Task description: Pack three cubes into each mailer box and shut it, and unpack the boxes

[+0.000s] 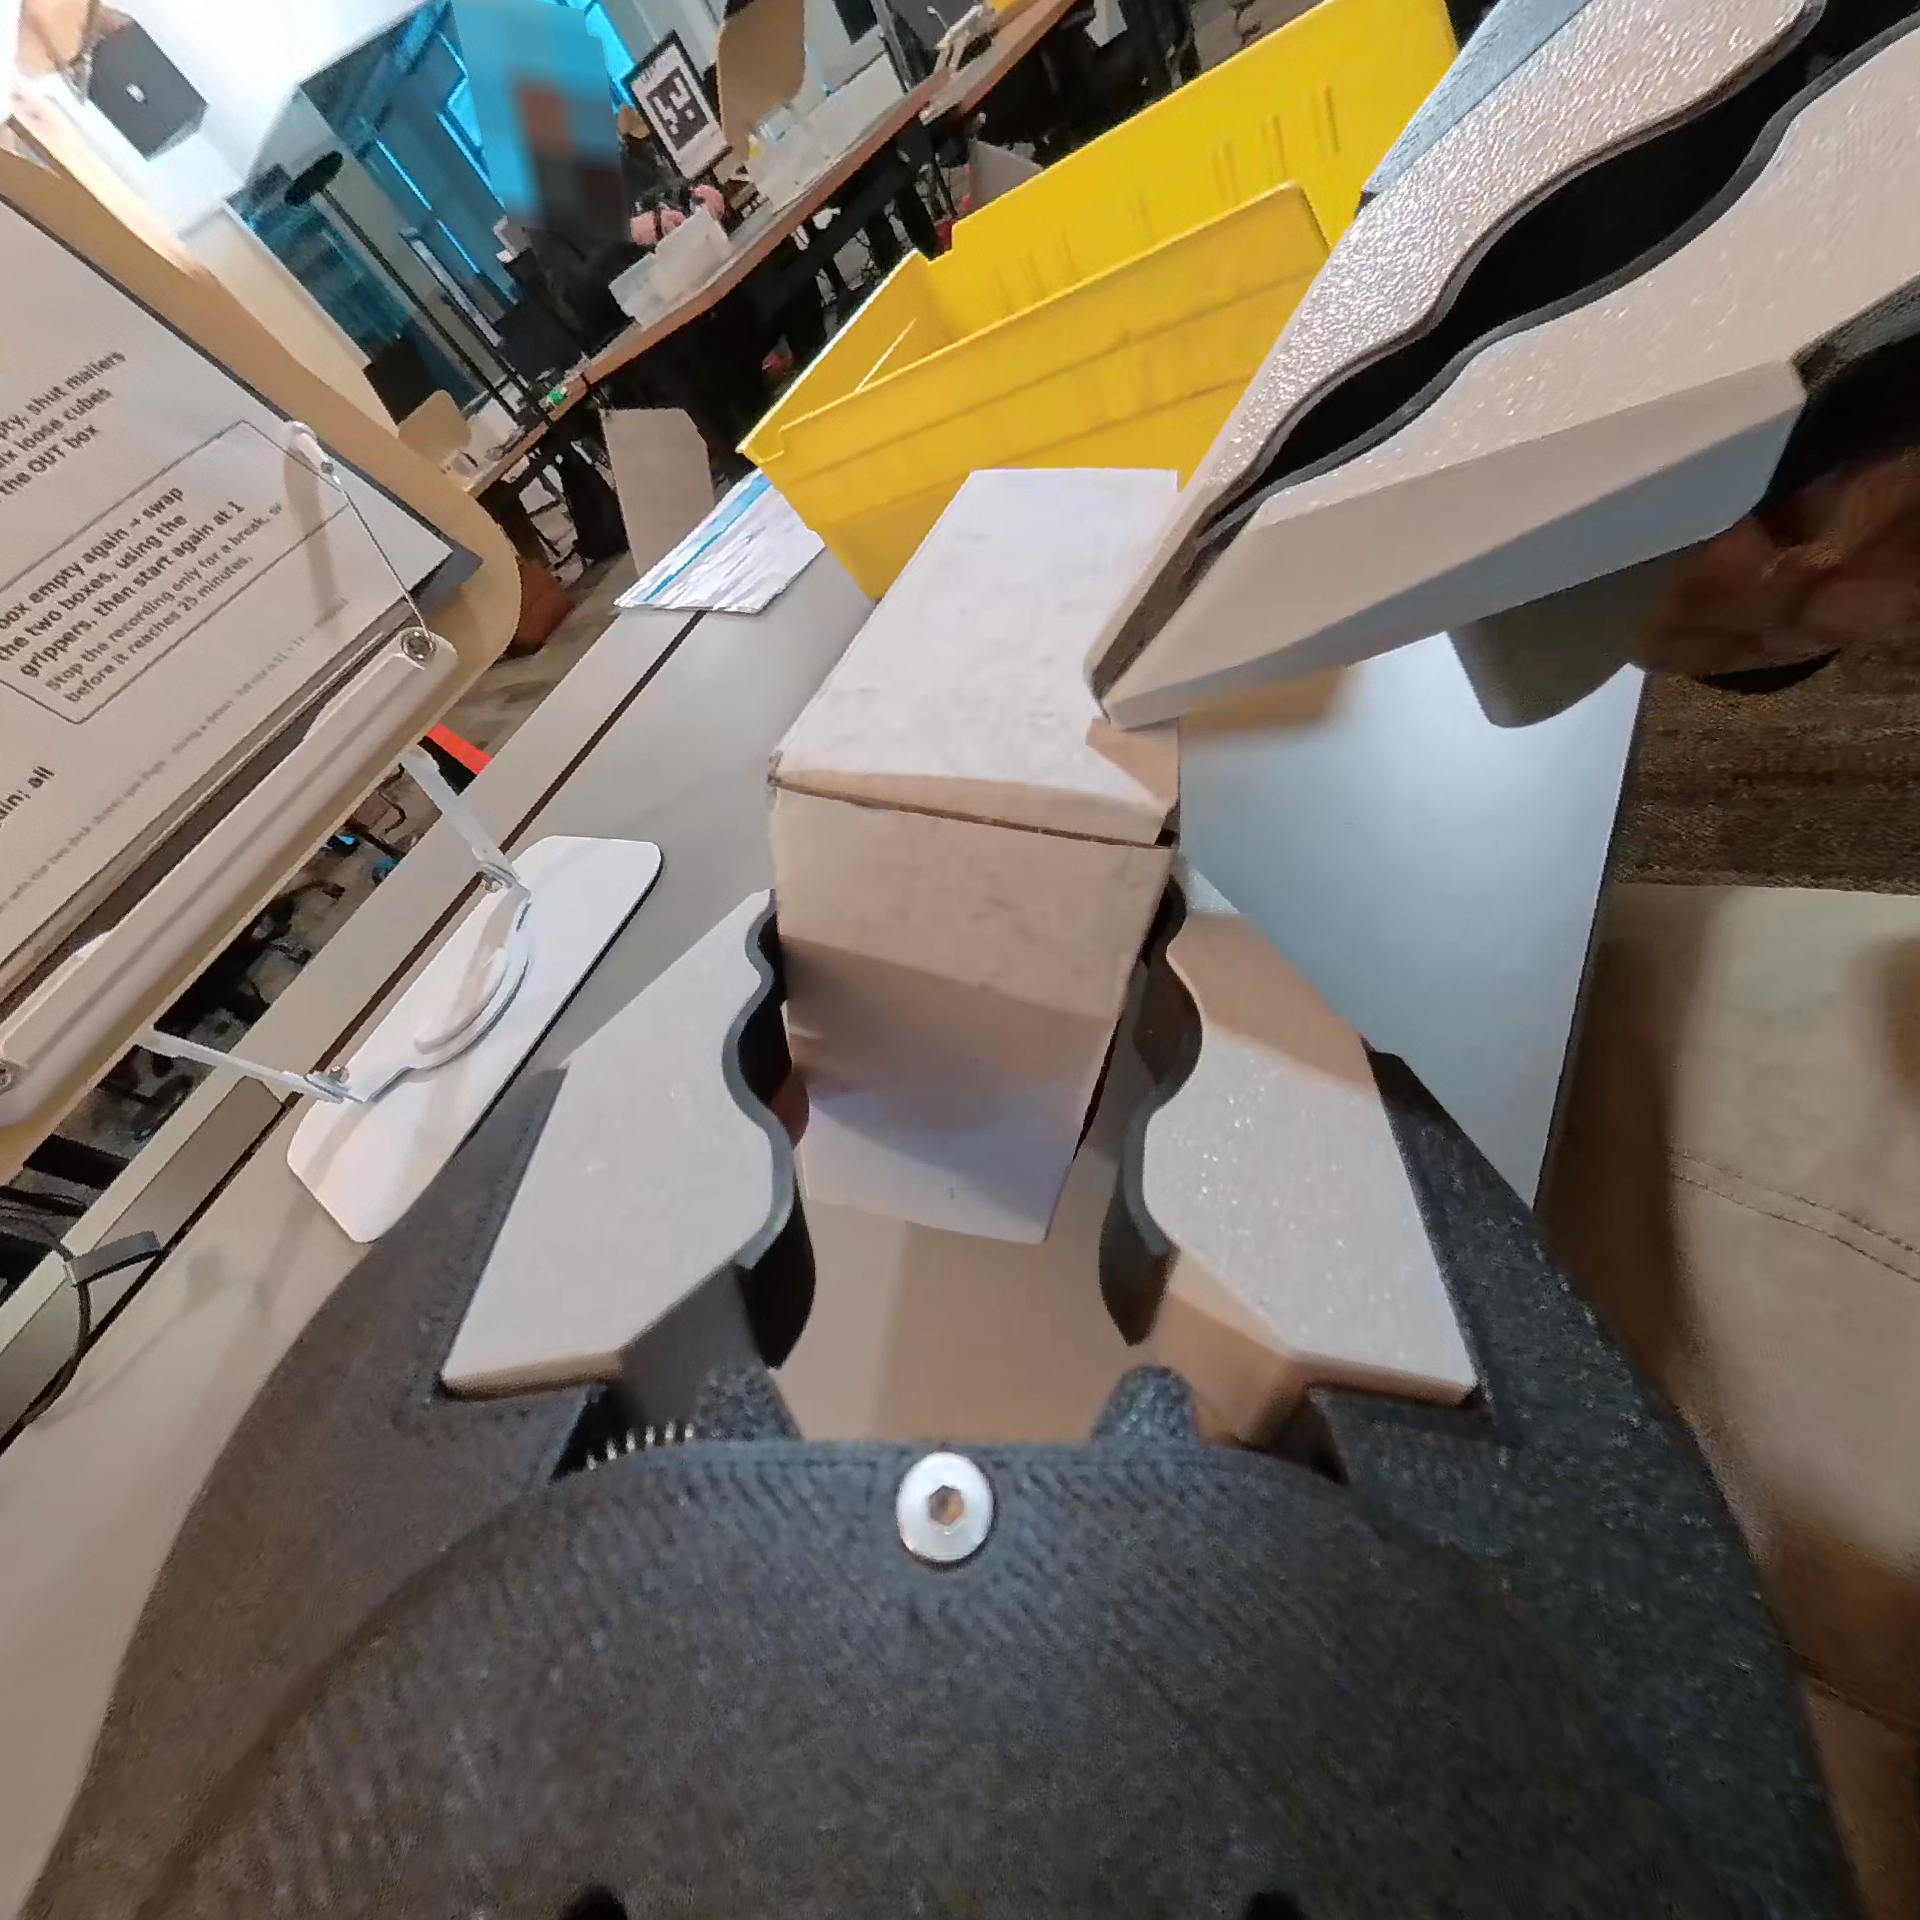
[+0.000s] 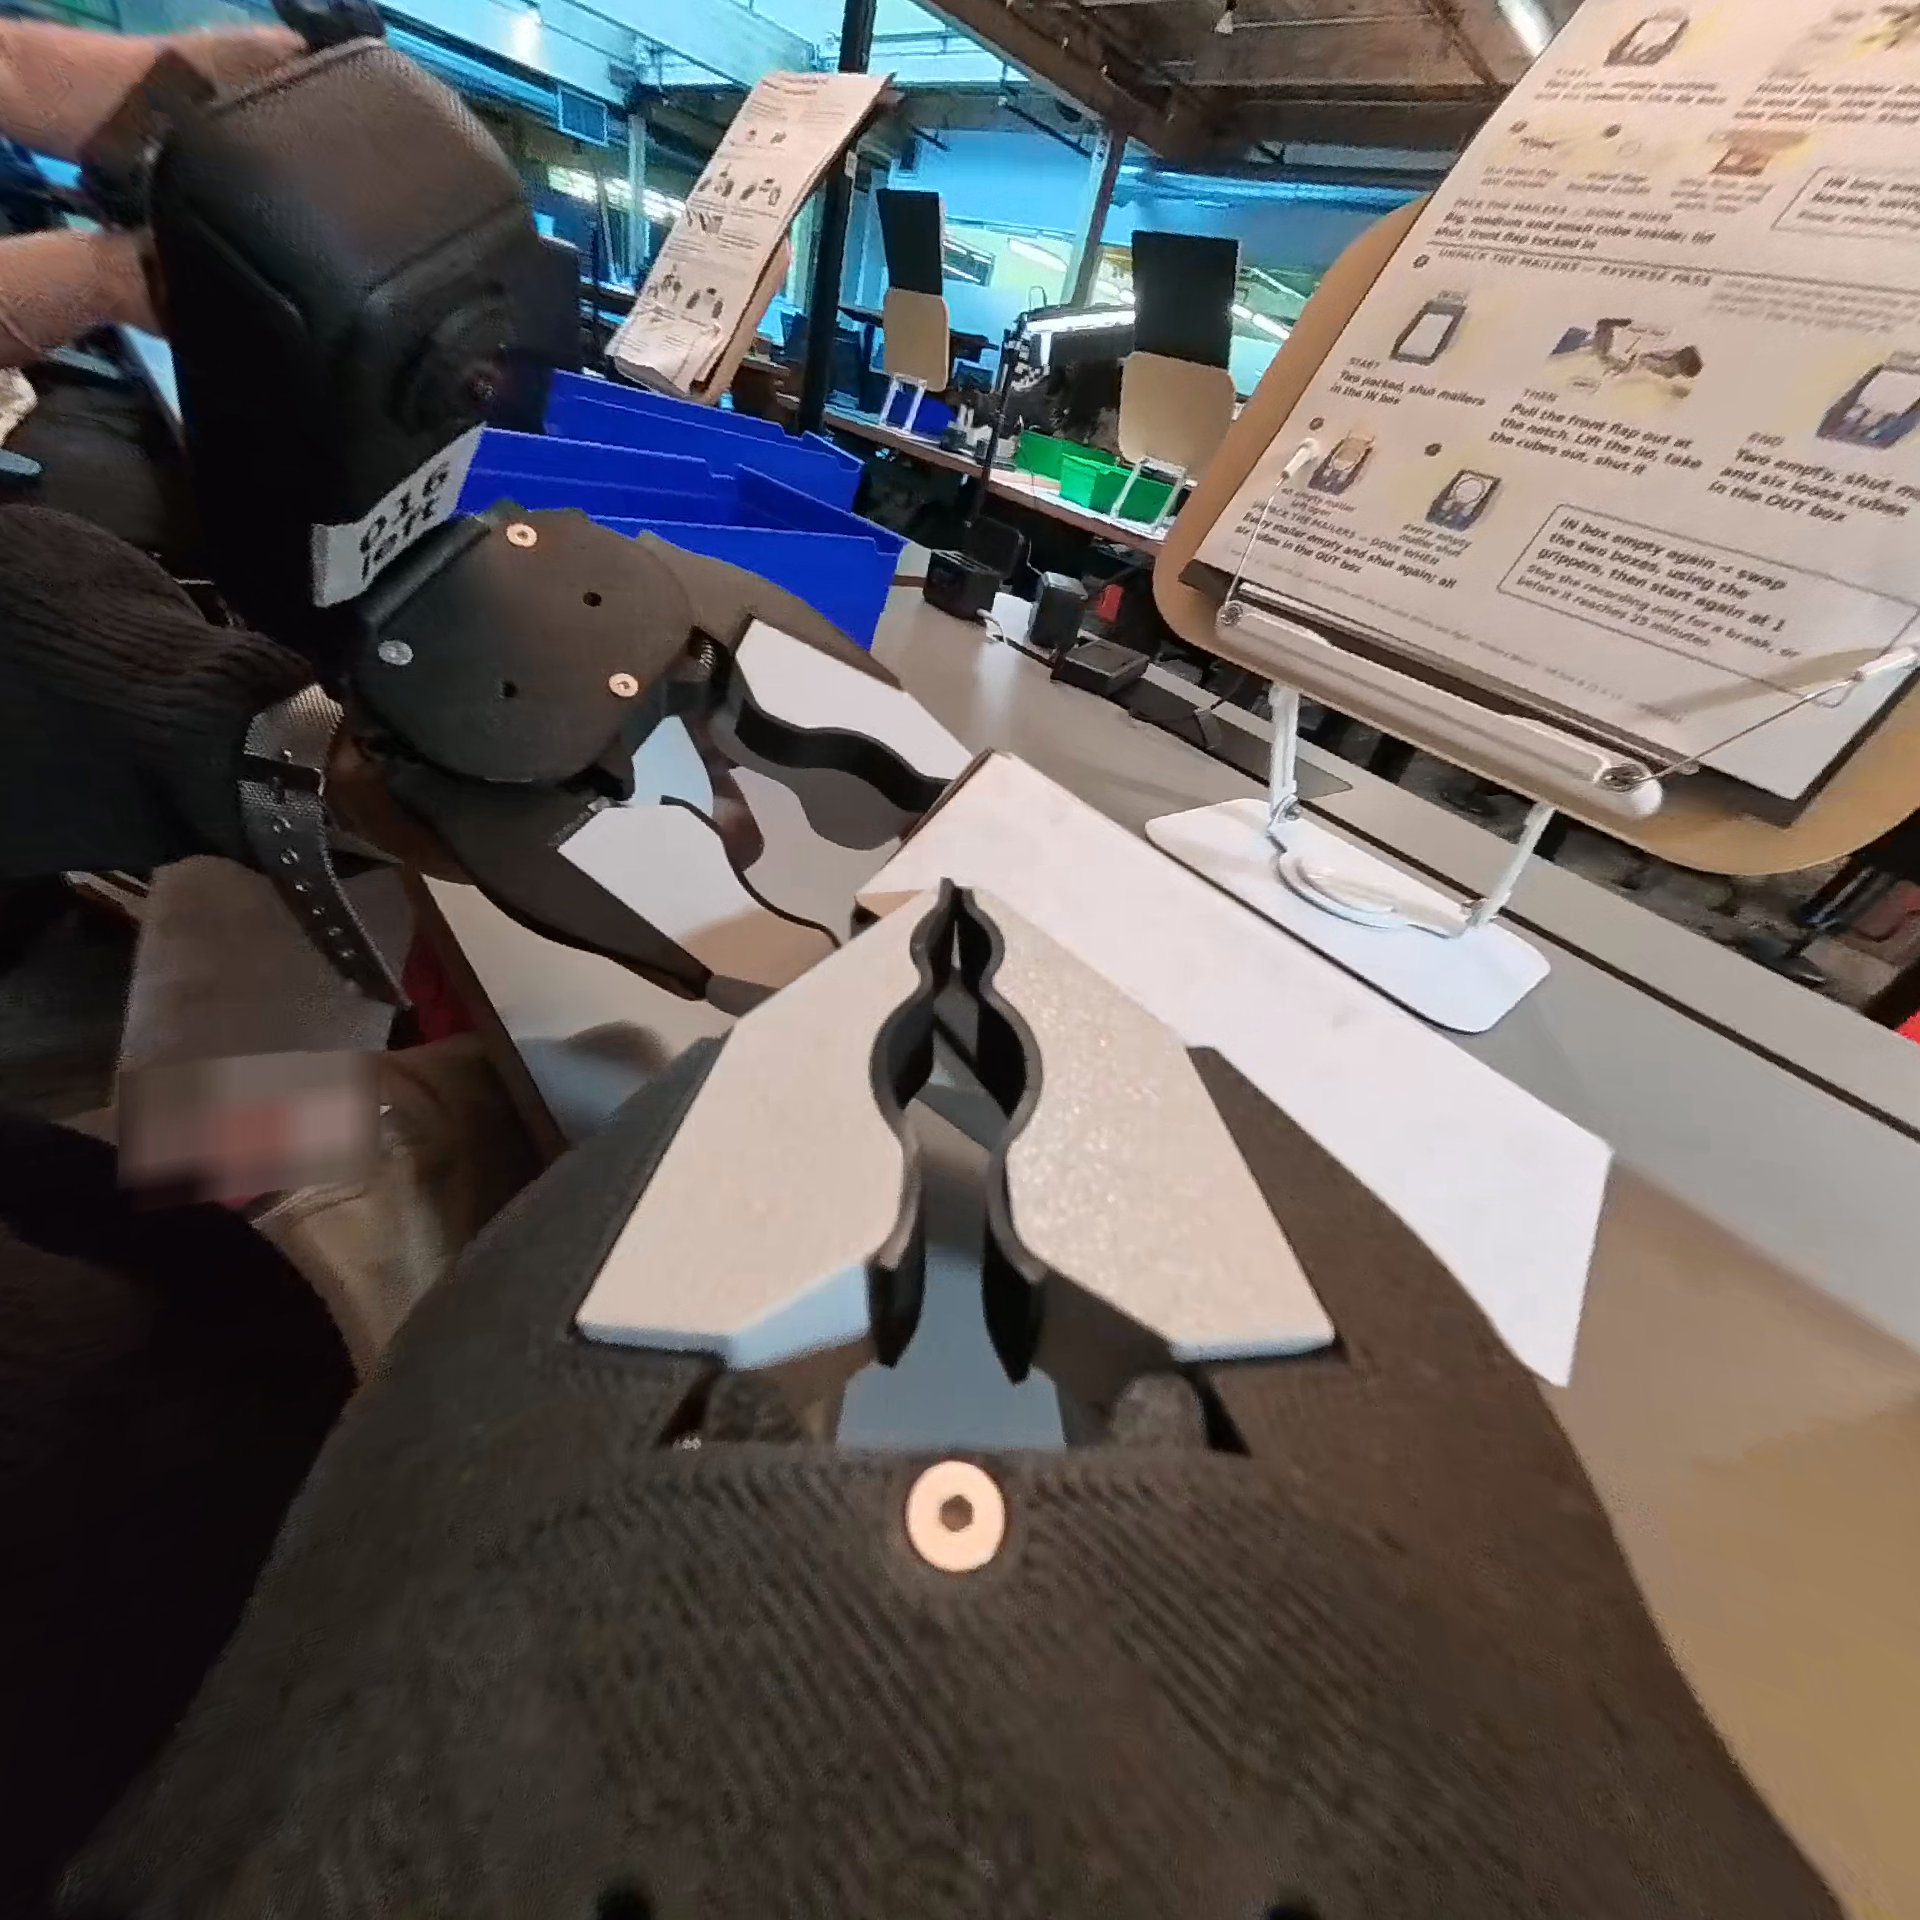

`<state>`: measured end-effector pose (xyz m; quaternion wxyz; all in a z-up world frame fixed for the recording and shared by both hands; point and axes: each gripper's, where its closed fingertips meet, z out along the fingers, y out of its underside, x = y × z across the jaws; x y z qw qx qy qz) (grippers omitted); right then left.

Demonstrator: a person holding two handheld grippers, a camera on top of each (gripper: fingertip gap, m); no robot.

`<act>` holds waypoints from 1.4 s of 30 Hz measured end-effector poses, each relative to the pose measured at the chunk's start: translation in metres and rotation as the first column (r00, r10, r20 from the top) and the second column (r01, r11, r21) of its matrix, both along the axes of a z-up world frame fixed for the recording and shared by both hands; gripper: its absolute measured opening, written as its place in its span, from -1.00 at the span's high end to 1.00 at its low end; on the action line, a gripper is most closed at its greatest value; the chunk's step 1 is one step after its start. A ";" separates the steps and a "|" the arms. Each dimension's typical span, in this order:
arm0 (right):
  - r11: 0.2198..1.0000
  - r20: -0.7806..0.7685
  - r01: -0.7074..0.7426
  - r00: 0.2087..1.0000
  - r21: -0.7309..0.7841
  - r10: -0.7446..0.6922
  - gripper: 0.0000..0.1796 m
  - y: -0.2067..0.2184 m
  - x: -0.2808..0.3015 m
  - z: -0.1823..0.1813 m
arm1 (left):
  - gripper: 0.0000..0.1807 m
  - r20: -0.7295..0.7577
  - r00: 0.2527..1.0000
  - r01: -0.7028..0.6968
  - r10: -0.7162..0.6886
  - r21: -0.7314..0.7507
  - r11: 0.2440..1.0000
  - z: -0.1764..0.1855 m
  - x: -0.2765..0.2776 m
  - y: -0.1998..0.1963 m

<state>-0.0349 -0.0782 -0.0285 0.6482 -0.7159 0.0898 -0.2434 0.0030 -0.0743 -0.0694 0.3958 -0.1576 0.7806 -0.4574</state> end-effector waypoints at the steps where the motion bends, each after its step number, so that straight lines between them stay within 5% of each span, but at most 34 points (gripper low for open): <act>1: 1.000 -0.001 -0.007 1.000 0.001 0.007 1.00 0.001 -0.001 0.000 | 0.26 -0.005 1.000 -0.002 0.002 0.002 1.000 -0.001 0.000 0.000; 12: 0.999 -0.033 -0.051 0.998 -0.020 0.050 1.00 0.007 -0.004 -0.009 | 0.28 -0.036 0.999 -0.011 0.011 0.016 1.000 -0.006 0.000 0.000; 19: 0.989 0.070 0.009 0.998 -0.144 0.001 1.00 0.010 -0.002 -0.021 | 0.29 -0.063 0.997 -0.029 0.032 0.043 0.999 -0.015 0.003 0.002; 26: 0.993 0.142 0.033 0.990 -0.115 -0.017 0.99 0.000 0.002 -0.013 | 0.28 -0.017 1.000 -0.015 0.016 0.039 0.999 -0.010 0.001 0.001; 37: 0.934 -0.149 0.351 0.929 0.067 -0.339 1.00 -0.082 0.079 -0.007 | 0.28 -0.087 0.996 -0.026 0.023 -0.038 0.999 -0.011 0.008 0.015; 42: 0.926 -0.298 0.372 0.894 0.070 -0.336 1.00 -0.088 0.090 -0.022 | 0.28 -0.120 0.993 -0.019 0.011 -0.065 0.998 -0.012 0.008 0.015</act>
